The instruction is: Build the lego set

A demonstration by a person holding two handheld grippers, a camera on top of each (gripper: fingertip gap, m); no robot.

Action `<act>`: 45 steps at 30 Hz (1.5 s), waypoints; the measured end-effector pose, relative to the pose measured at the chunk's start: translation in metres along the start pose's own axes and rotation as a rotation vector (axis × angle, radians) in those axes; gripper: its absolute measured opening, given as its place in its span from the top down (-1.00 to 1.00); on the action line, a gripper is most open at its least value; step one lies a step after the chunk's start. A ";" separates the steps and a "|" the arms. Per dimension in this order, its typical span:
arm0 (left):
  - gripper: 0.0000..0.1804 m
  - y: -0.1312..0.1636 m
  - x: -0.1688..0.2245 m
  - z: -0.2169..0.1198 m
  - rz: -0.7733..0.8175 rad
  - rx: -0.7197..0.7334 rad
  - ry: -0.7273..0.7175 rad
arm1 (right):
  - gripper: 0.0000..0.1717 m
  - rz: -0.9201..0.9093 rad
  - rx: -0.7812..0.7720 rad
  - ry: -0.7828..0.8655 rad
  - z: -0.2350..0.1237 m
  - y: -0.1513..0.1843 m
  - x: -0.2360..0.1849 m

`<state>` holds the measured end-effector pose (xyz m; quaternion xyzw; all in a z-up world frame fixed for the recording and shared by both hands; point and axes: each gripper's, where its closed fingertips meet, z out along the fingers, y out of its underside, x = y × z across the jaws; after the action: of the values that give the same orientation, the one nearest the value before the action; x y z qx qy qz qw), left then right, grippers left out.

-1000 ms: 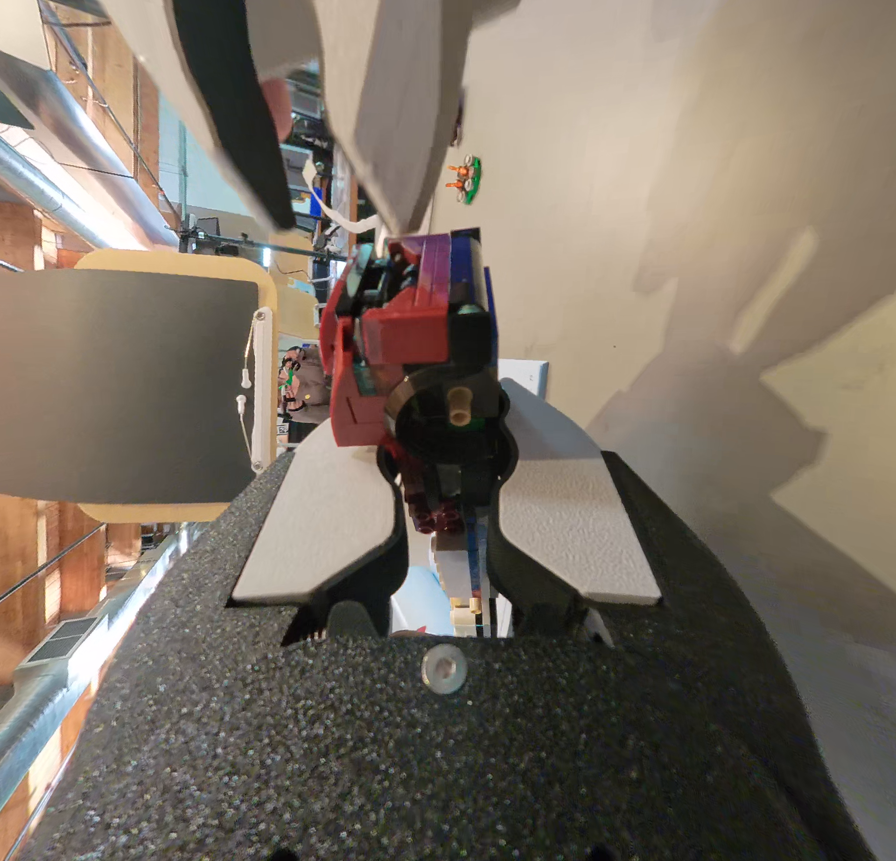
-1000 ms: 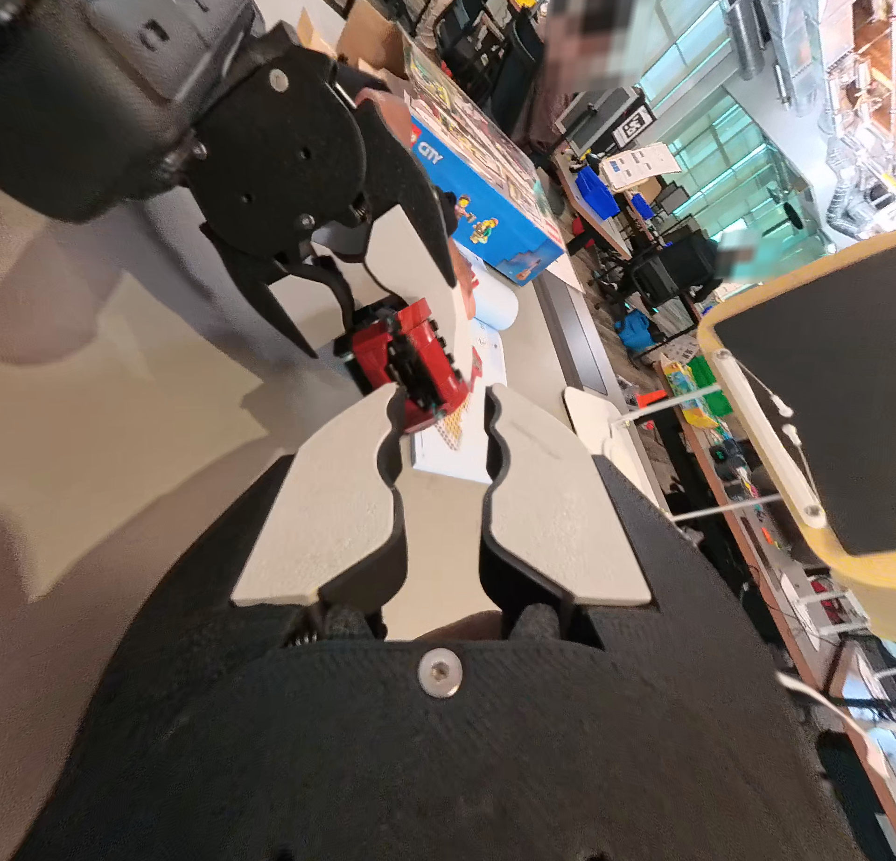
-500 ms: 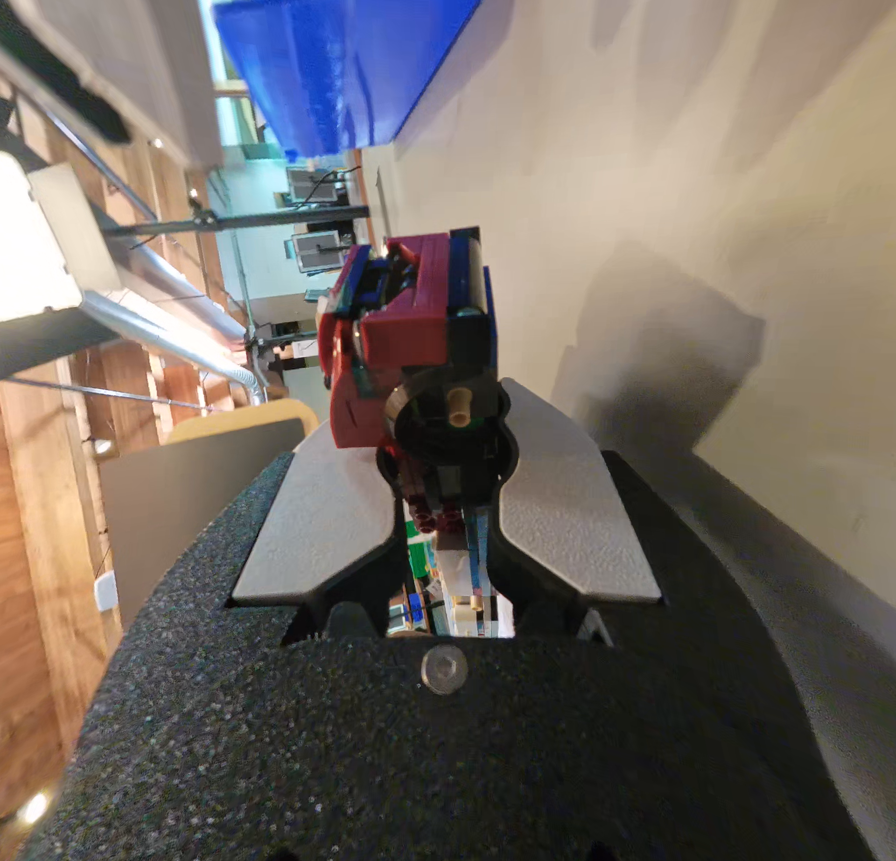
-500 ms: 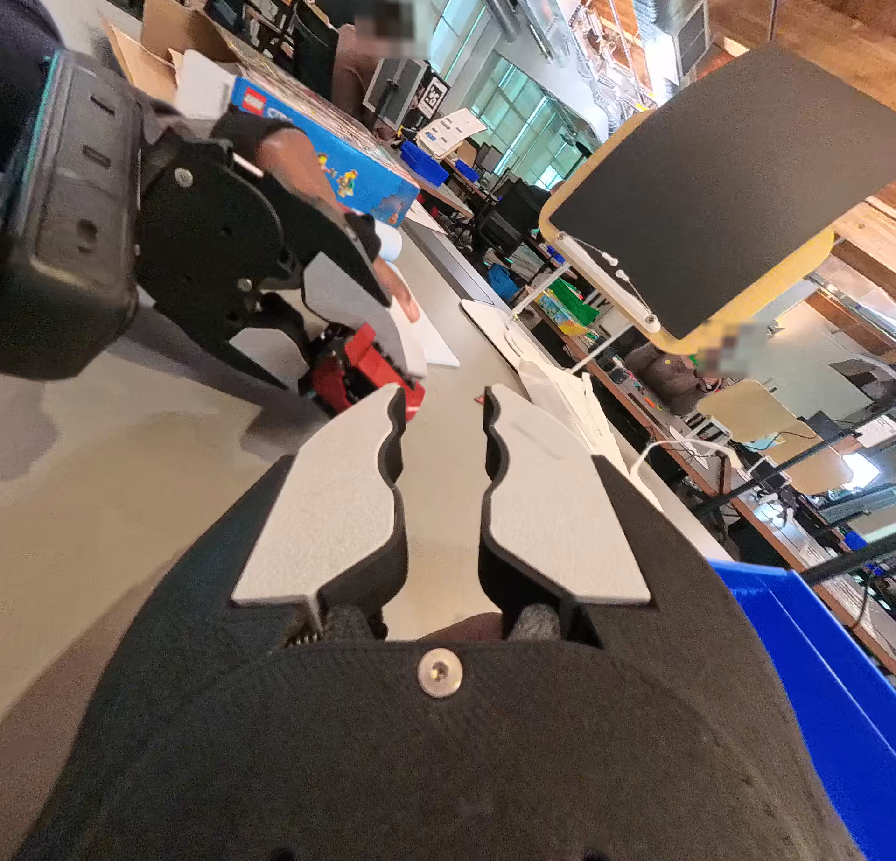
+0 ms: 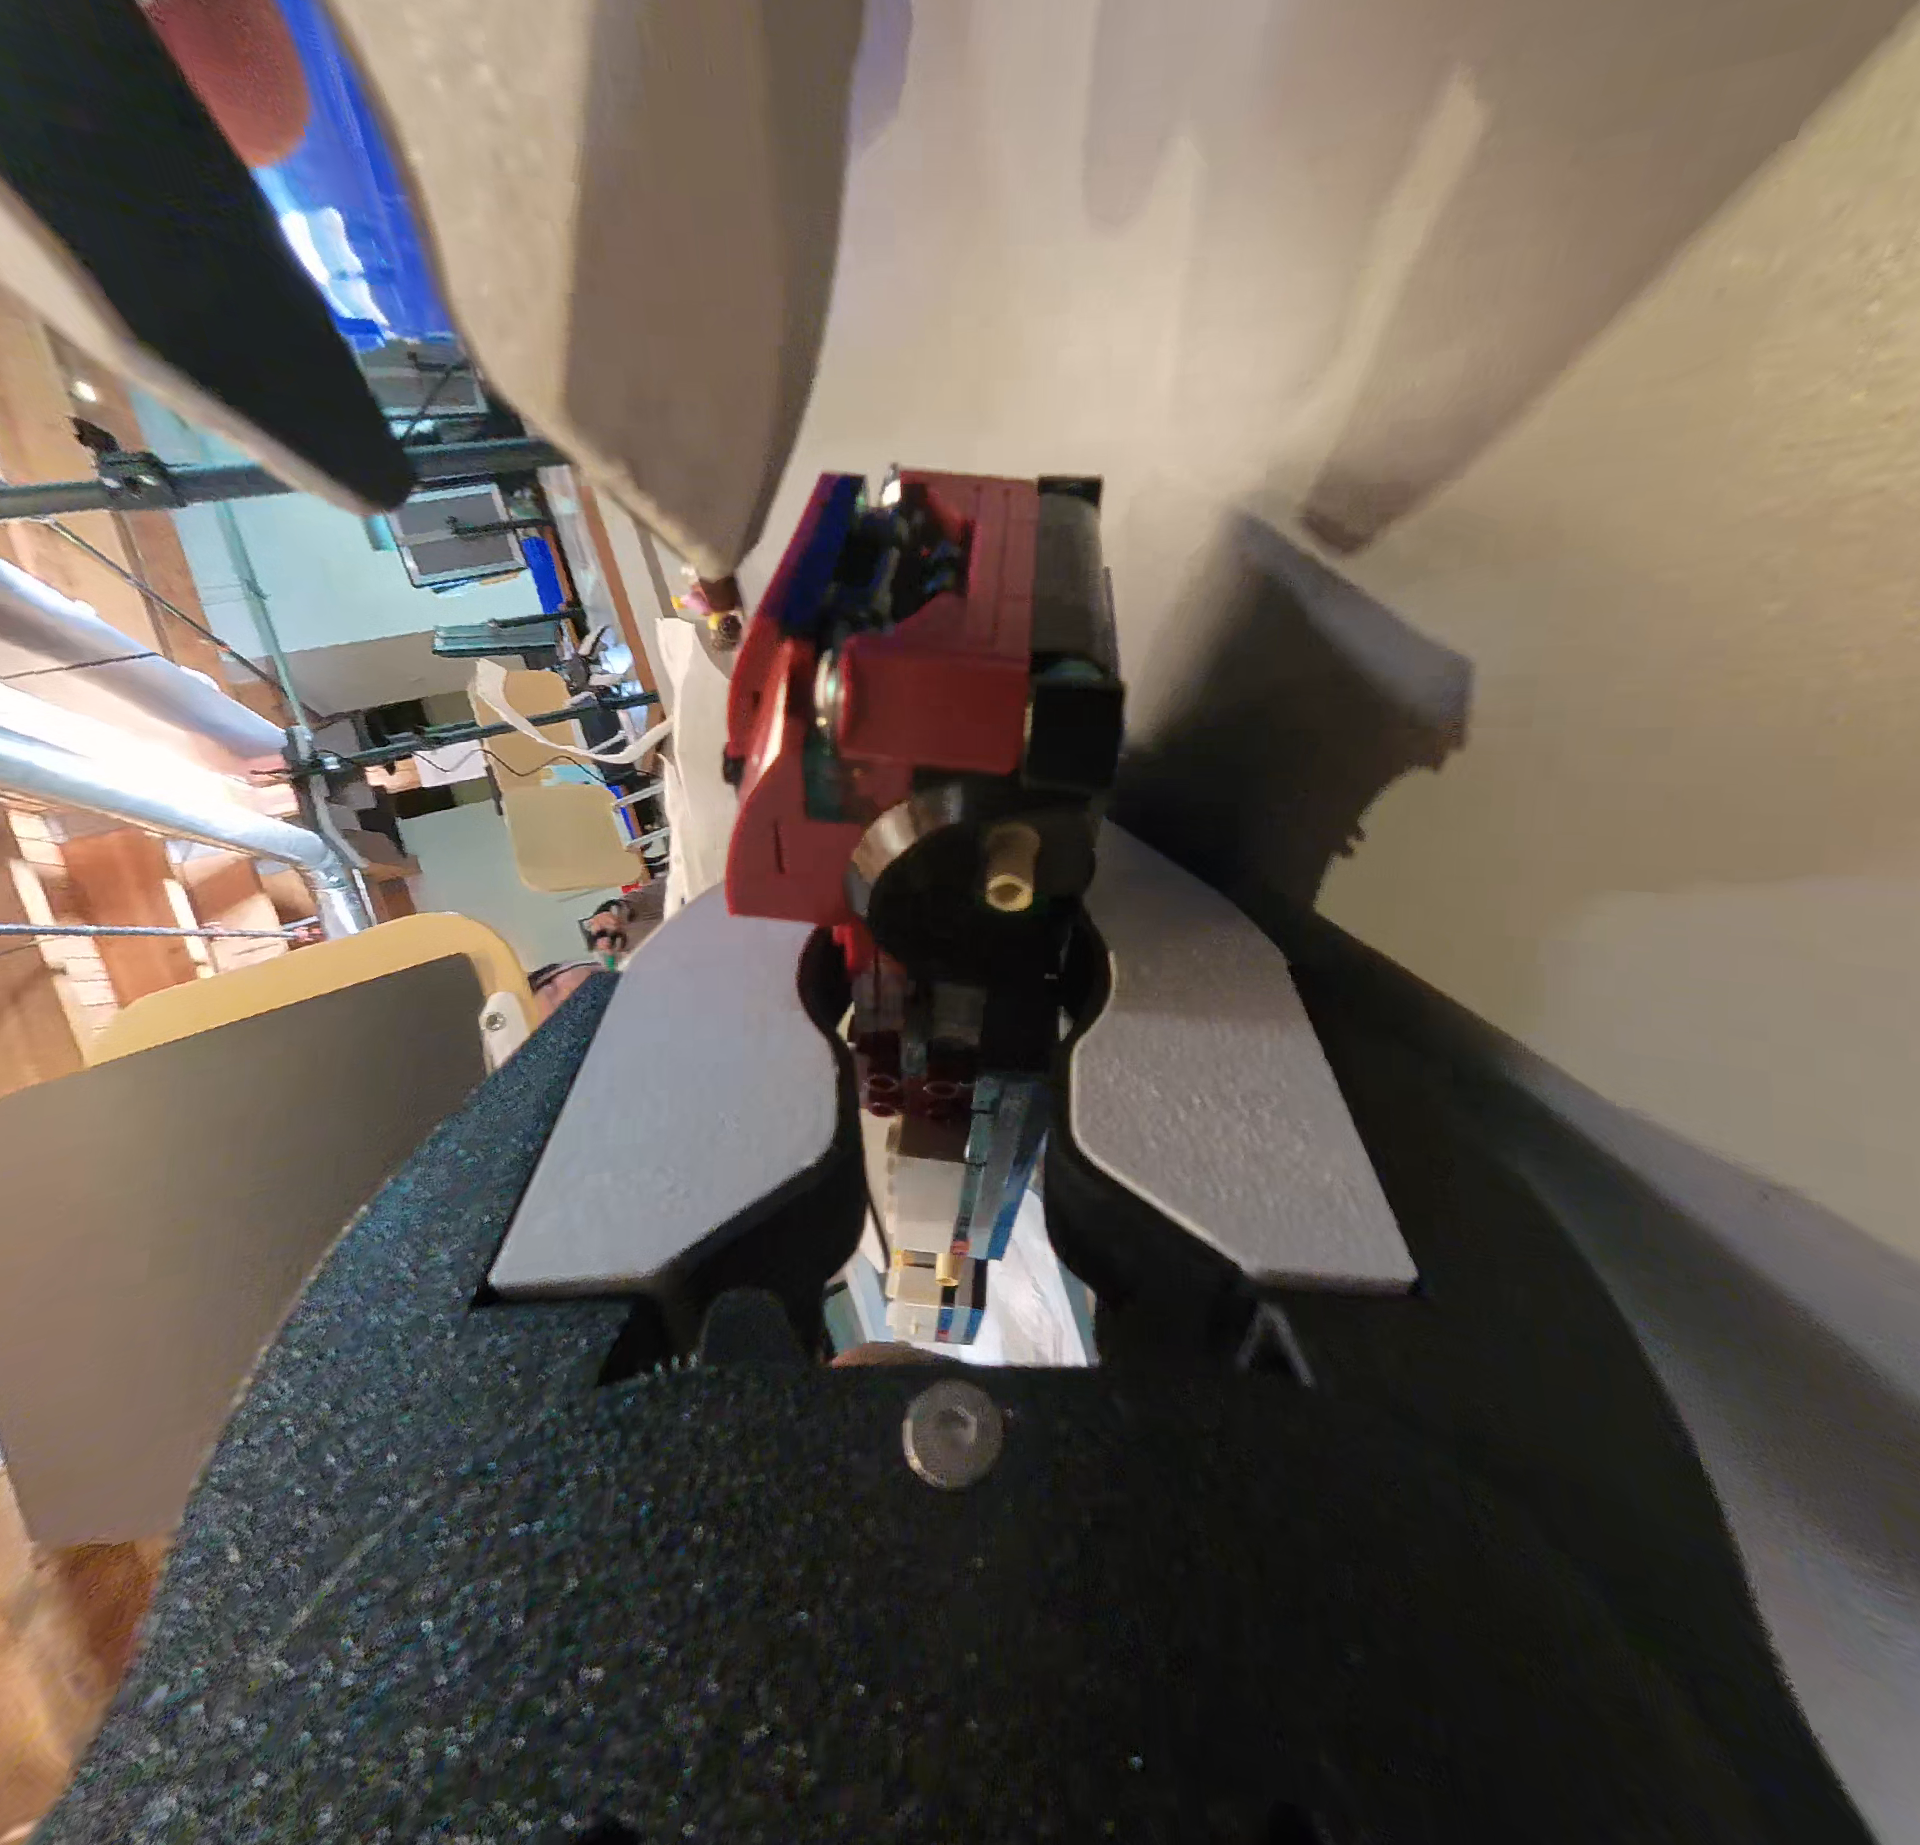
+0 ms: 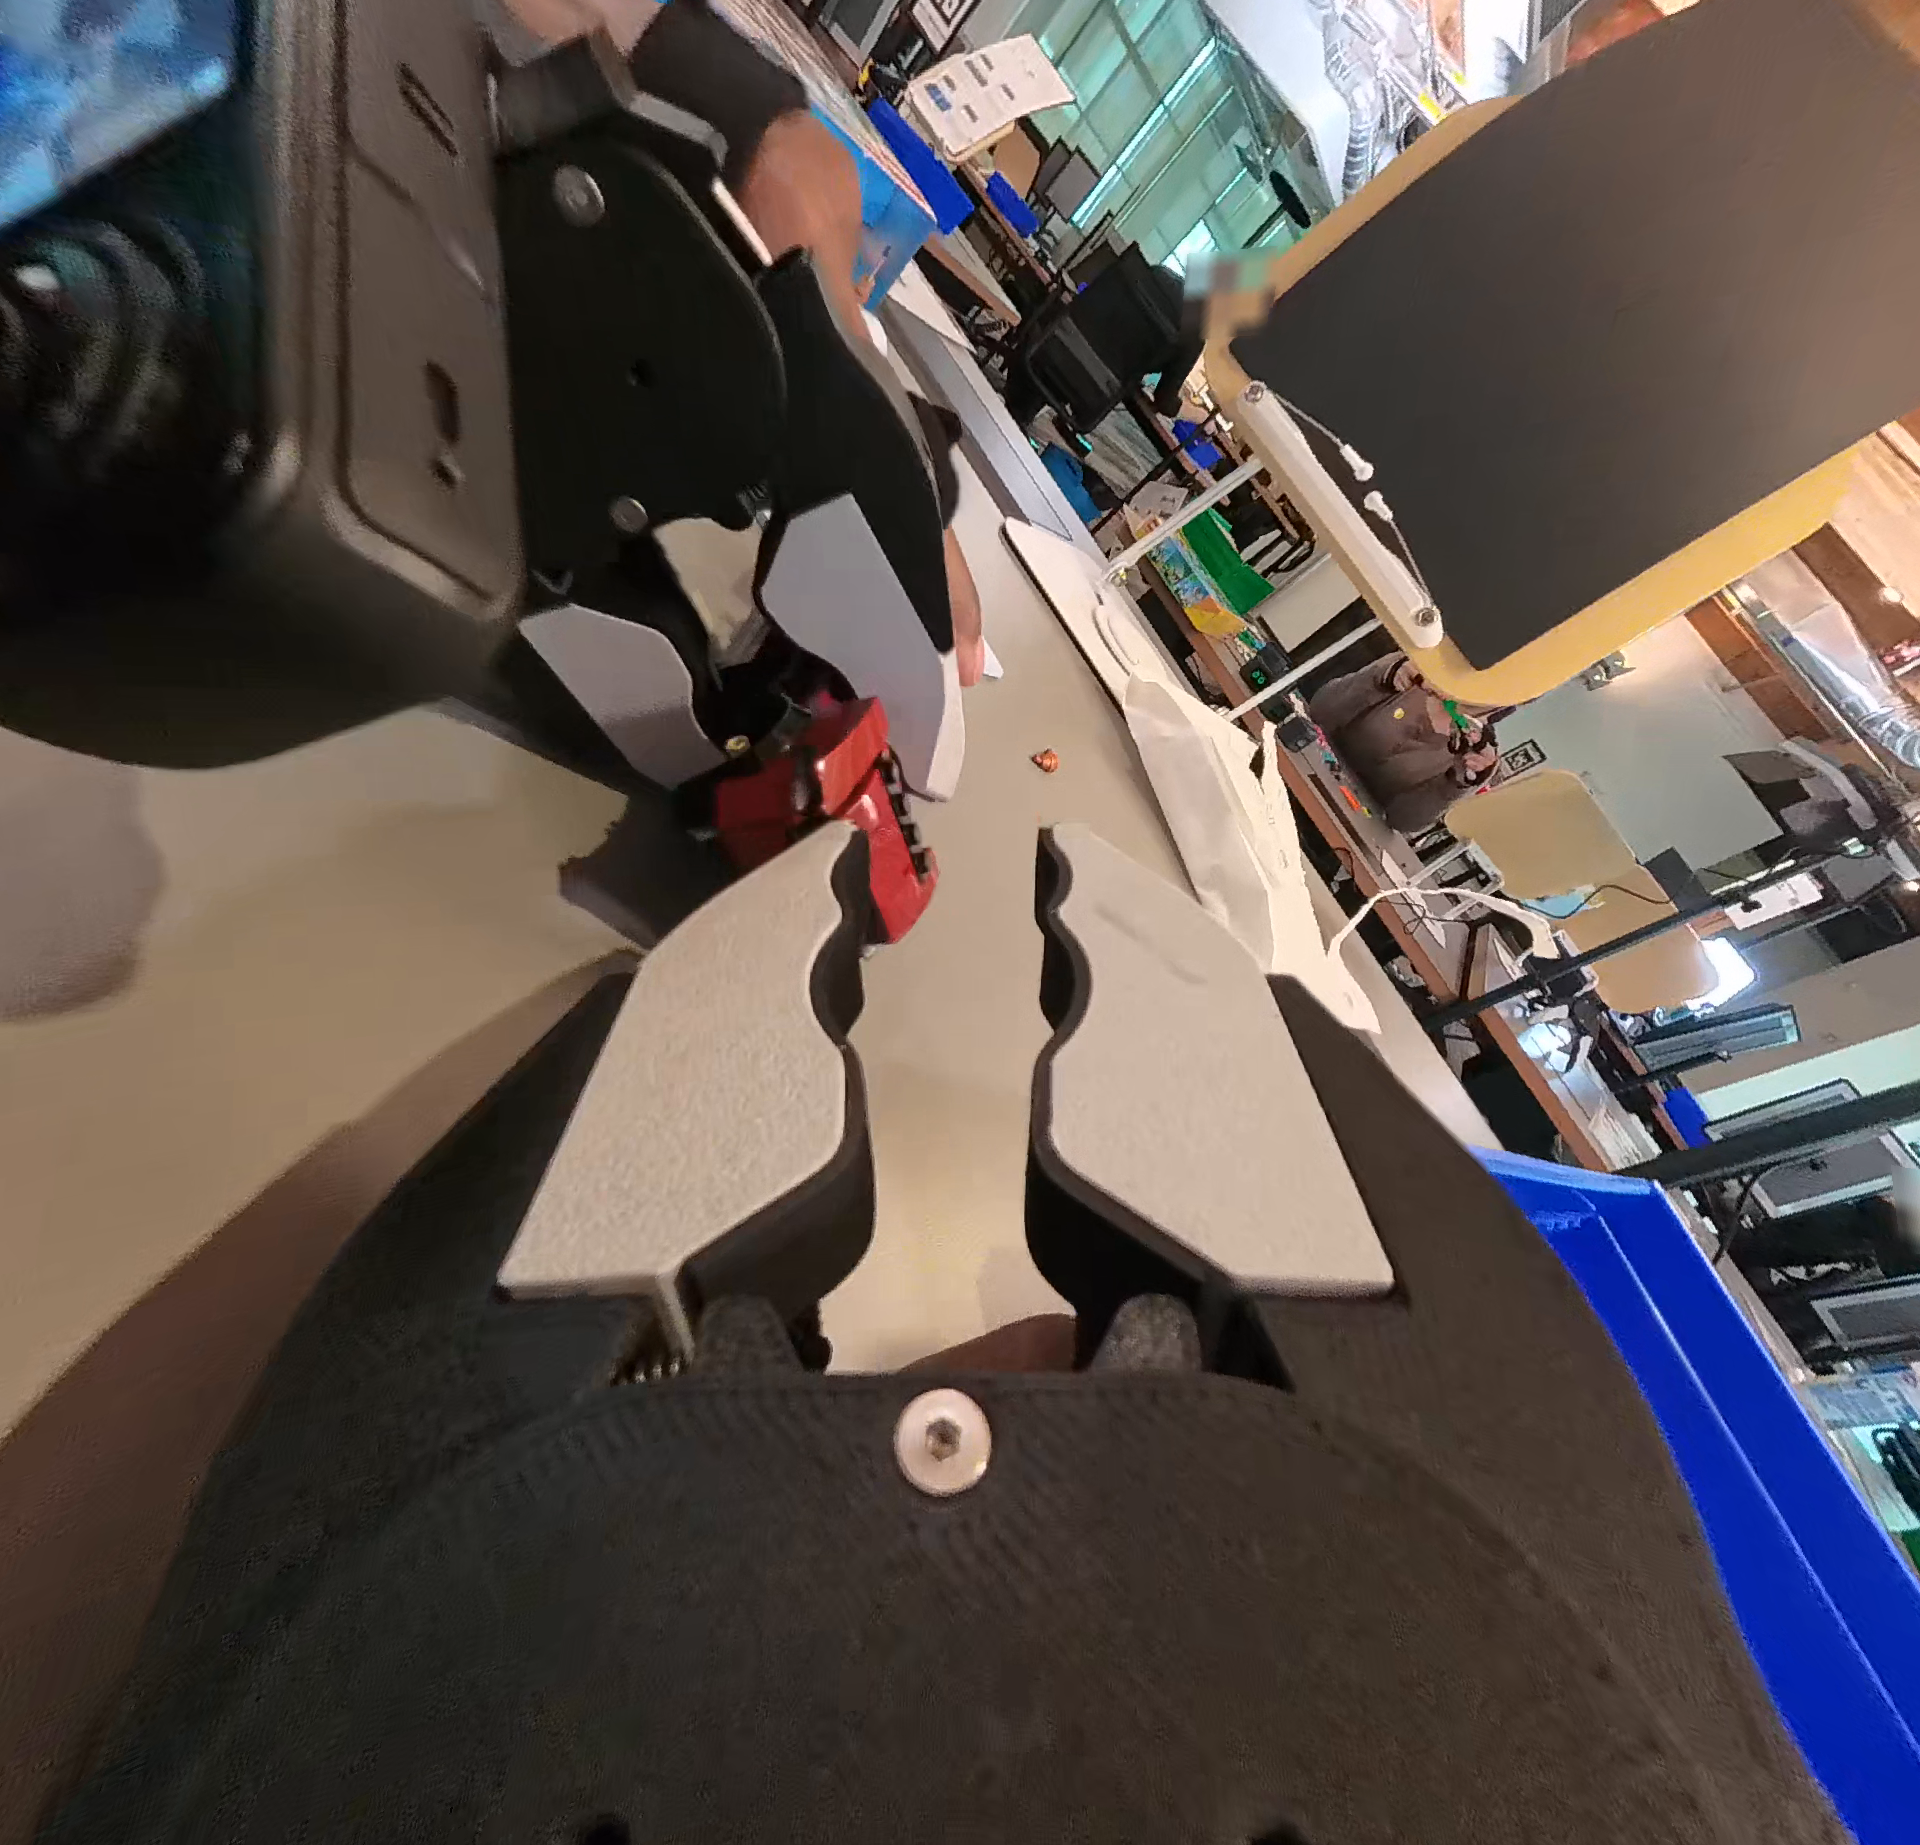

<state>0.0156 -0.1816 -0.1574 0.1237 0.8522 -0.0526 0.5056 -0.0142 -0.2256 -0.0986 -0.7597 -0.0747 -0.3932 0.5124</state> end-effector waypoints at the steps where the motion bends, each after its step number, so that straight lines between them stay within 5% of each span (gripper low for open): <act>1: 0.56 0.000 0.000 -0.002 -0.016 0.006 0.009 | 0.64 0.007 -0.004 0.001 0.001 0.001 0.001; 11: 0.14 0.009 -0.007 -0.015 -0.211 0.008 0.066 | 0.66 0.021 -0.039 -0.043 0.010 0.007 -0.007; 21: -0.07 0.033 -0.001 -0.035 -0.175 -0.113 0.123 | 0.65 -0.004 -0.007 -0.087 0.014 -0.003 -0.022; 31: -0.05 0.069 0.017 -0.056 -0.288 -0.046 0.190 | 0.65 -0.005 -0.032 -0.051 0.018 0.002 -0.016; 45: 0.38 0.118 -0.001 -0.067 -0.605 0.202 -0.091 | 0.65 -0.045 -0.149 0.010 0.059 0.010 -0.011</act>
<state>-0.0097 -0.0531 -0.1204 -0.0883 0.8173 -0.2905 0.4898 0.0141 -0.1780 -0.1236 -0.7918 -0.0595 -0.4130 0.4460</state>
